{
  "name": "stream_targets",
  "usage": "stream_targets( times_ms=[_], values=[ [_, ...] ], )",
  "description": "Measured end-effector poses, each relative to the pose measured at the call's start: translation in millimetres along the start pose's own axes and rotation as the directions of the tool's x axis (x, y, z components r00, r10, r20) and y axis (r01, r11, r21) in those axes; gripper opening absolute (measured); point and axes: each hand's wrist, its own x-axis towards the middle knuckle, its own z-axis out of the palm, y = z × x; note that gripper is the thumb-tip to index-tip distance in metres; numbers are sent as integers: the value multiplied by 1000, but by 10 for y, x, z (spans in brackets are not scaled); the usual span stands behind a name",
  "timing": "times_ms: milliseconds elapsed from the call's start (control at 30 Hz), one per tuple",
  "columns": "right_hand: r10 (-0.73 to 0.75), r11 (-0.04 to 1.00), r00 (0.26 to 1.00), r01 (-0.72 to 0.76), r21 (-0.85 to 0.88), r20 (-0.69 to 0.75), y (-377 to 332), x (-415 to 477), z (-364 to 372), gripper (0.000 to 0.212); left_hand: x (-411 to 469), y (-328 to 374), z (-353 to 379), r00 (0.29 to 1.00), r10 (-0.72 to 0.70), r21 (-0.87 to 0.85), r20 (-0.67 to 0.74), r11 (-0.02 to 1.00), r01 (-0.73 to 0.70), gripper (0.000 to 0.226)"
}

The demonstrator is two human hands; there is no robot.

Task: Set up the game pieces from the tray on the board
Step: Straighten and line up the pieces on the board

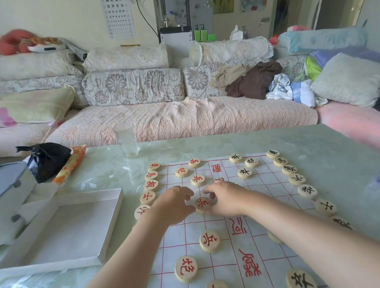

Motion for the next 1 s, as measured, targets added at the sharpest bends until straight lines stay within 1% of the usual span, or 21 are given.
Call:
stream_targets(
  times_ms=[167,200,300,333,400,500,567,633,733,867,1000],
  values=[
    [-24,1000,1000,24,-15,-2,-17,2,28,33,28,50,5,1000,25,6,18,1000,-25,48],
    [-25,1000,1000,25,-14,1,-12,10,34,33,39,53,1,999,26,17,28,1000,-26,48],
    [-7,1000,1000,7,17,3,29,18,-36,52,69,87,-39,999,36,31,34,999,-37,49],
    [4,999,1000,-4,38,-15,61,17,-97,54,75,115,-60,999,43,32,21,999,-44,49],
    [27,994,996,-18,106,-87,153,-27,-262,44,87,204,-95,998,67,30,-22,997,-66,47],
    [108,976,975,-66,208,-196,407,-176,-490,41,104,415,-91,988,124,20,-91,992,-122,42],
    [161,968,954,-103,227,-252,654,-298,-531,35,106,586,-28,979,173,5,-107,985,-173,41],
    [212,963,945,-158,219,-249,896,-430,-480,31,99,753,68,972,217,7,-94,976,-217,40],
    [263,956,941,-226,186,-212,1126,-602,-350,38,107,949,236,967,243,3,-74,970,-243,39],
    [251,961,955,-227,155,-156,1176,-678,-242,50,162,1120,424,967,248,16,-57,969,-247,44],
    [224,970,964,-207,124,-142,1164,-625,-180,63,257,1181,522,972,229,2,-46,973,-229,52]
  ],
)
